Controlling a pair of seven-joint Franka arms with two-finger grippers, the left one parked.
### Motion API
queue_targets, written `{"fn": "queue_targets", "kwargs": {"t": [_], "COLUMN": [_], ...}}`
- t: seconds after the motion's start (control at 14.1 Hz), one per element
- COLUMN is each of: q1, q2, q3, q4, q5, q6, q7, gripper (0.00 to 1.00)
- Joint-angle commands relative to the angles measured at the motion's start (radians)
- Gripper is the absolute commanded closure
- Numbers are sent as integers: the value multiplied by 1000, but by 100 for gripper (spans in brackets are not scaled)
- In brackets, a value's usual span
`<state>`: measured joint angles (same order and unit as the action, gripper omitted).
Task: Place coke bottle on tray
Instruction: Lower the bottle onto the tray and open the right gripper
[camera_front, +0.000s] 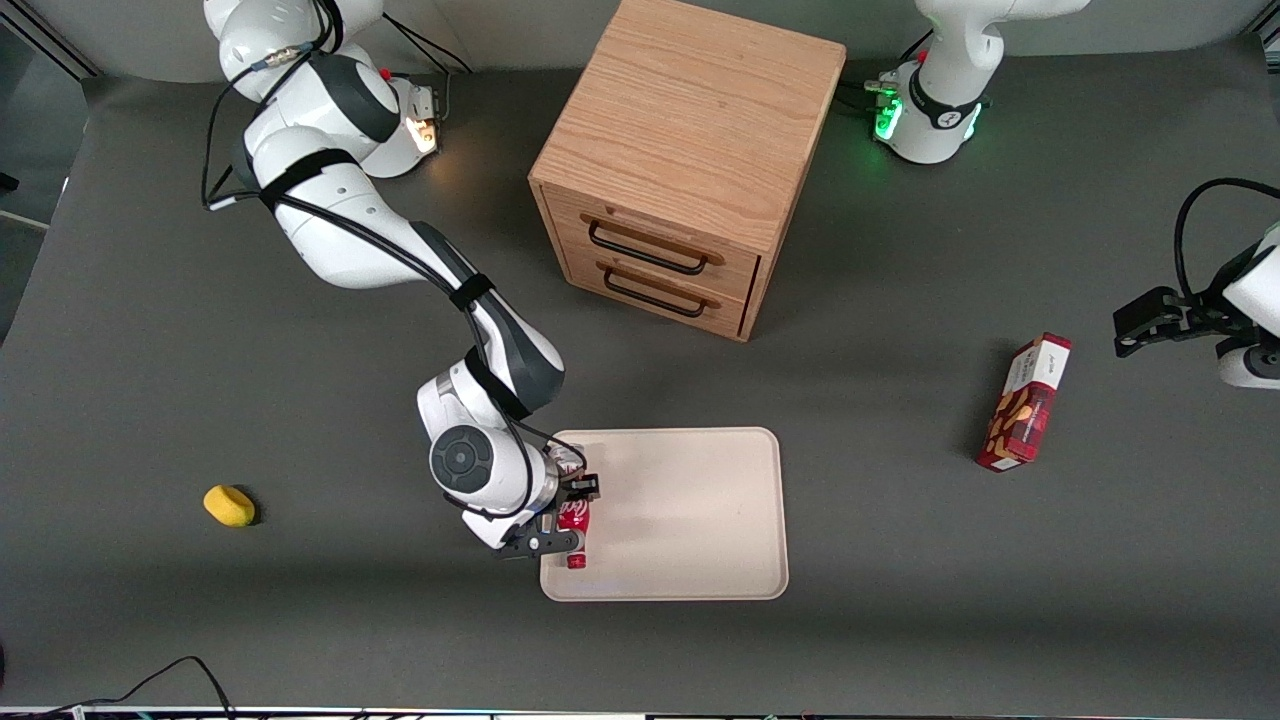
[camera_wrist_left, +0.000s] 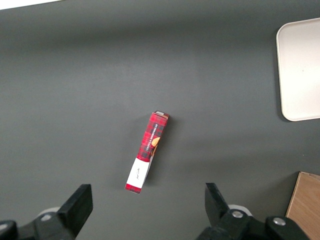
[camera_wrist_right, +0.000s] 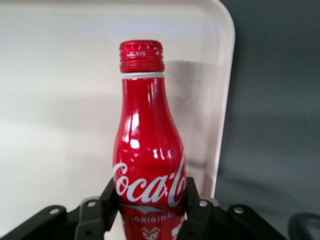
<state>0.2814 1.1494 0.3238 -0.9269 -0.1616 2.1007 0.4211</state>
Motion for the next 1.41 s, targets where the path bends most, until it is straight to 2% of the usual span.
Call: {"fn": "queue_targets", "kwargs": {"t": [0.0,0.07,0.85,1.06,1.34], "q1": [15,15,12,-1,-146], "q2": [13,13,-10,-170,-501], "q3": [-19,-19,-29,-31,-32], "q4": [45,45,42,-51,-391], "q5": [20,20,28,43,45], "q6": [-5,-5,-17,-57,-59], "q7": [34,51,53,57,44], "gripper": [32,0,0,0,0]}}
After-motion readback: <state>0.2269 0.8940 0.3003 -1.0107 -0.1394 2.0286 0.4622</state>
